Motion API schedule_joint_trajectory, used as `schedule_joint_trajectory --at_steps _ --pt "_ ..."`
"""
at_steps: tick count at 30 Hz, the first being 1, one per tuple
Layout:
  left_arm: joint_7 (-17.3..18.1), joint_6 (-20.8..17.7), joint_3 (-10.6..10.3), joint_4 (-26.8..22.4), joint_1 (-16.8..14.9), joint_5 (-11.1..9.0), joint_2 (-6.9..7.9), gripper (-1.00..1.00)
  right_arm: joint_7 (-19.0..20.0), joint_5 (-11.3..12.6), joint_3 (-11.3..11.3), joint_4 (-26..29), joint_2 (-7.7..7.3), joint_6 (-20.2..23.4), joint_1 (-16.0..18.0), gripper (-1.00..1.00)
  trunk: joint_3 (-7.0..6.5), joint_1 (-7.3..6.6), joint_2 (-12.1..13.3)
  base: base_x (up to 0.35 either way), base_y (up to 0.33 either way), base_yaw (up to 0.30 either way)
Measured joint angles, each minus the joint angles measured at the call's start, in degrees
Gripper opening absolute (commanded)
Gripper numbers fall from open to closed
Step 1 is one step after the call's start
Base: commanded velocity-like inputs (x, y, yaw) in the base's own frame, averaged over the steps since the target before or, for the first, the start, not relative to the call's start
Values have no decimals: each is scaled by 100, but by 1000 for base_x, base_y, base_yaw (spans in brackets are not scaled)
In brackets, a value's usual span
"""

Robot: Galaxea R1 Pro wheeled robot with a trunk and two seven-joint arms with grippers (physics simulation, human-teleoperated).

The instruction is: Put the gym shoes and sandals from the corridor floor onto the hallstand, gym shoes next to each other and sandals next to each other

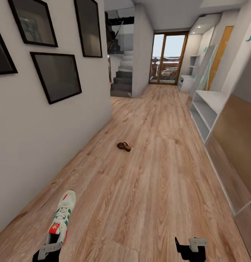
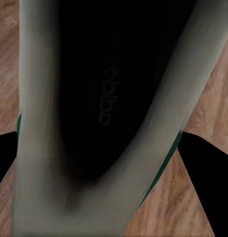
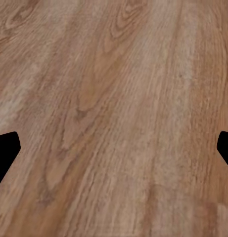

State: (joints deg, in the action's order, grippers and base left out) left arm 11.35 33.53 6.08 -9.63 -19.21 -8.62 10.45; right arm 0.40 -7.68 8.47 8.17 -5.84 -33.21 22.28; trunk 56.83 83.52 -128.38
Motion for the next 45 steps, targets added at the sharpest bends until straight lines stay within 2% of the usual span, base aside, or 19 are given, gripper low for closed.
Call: schedule_joint_trajectory --at_steps 23,36,45 --pt "0 -1 0 1 0 1 1 -100 0 0 0 -3 -3 -1 1 100 -2 0 0 337 -21 4" --pt "0 -2 -1 9 0 1 -5 -100 -6 1 0 -3 2 -2 -2 100 -1 1 0 274 -158 21" --pt "0 -2 1 7 1 -3 -7 -100 -8 1 0 -4 3 -2 0 100 -2 2 0 161 -239 217"
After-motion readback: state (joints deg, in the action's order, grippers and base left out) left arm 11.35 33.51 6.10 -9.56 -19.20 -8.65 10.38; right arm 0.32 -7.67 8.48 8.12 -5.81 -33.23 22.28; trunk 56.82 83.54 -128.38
